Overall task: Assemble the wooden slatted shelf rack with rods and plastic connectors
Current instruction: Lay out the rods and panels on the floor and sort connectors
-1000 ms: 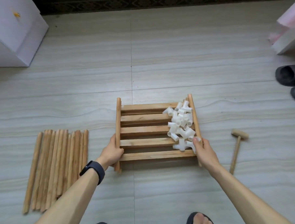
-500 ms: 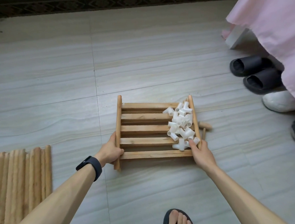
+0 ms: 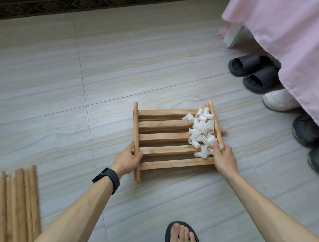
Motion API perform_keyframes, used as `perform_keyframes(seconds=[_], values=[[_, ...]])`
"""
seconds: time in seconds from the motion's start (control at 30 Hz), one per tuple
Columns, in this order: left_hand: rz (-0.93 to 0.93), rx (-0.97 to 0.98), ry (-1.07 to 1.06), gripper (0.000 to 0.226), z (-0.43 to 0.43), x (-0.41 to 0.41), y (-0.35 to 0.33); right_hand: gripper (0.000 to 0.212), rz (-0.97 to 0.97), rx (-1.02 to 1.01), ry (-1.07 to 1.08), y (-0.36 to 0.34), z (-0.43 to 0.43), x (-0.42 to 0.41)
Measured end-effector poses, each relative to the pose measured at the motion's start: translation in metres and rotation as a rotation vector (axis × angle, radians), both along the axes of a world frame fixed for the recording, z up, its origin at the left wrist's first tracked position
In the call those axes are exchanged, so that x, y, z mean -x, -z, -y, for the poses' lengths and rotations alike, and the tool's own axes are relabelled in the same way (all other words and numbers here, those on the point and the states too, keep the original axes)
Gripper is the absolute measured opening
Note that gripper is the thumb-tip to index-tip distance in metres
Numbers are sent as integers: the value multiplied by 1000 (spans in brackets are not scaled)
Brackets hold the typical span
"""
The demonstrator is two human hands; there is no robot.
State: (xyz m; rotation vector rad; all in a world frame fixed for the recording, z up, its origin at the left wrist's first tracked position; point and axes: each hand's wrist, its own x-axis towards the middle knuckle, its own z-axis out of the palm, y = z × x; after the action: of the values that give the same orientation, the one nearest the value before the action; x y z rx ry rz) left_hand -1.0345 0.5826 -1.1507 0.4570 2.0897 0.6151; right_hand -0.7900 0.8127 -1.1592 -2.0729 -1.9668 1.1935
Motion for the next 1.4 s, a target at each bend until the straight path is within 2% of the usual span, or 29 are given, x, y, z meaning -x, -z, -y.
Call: perform_keyframes(seconds=[0.07, 0.13, 0.3, 0.5, 0.6, 0.73, 0.83, 0.9, 1.03, 1.17, 1.3, 1.4], values=[[-171, 23, 91, 56, -3, 1, -1, 64, 14, -22, -4, -1, -4, 0], [-229, 28, 74, 50, -6, 2, -5, 61, 29, -27, -9, -2, -7, 3], [-167, -10, -58, 40, -6, 4, -11, 61, 39, -20, 49, -6, -11, 18], [-43, -132, -219, 29, -5, 18, -27, 60, 6, -108, 164, -29, 3, 30], [-67, -148, -253, 26, 4, 39, -44, 57, -51, -172, 107, -46, 17, 45], [-120, -107, -358, 28, 57, 90, -68, 49, -127, -197, -100, -67, 61, 84], [-160, -29, -443, 28, 125, 127, -77, 45, -167, -111, -300, -72, 105, 121], [-177, 25, -492, 28, 174, 142, -77, 41, -182, 22, -389, -71, 133, 145], [-176, 105, -554, 32, 254, 148, -62, 35, -150, 388, -476, -61, 181, 183], [-126, 164, -576, 38, 293, 137, -39, 20, -26, 614, -497, -49, 211, 202], [-66, 147, -547, 49, 293, 127, -15, 14, 7, 584, -522, -38, 211, 207], [-65, 143, -508, 49, 275, 117, -2, 17, 32, 498, -473, -34, 200, 198]])
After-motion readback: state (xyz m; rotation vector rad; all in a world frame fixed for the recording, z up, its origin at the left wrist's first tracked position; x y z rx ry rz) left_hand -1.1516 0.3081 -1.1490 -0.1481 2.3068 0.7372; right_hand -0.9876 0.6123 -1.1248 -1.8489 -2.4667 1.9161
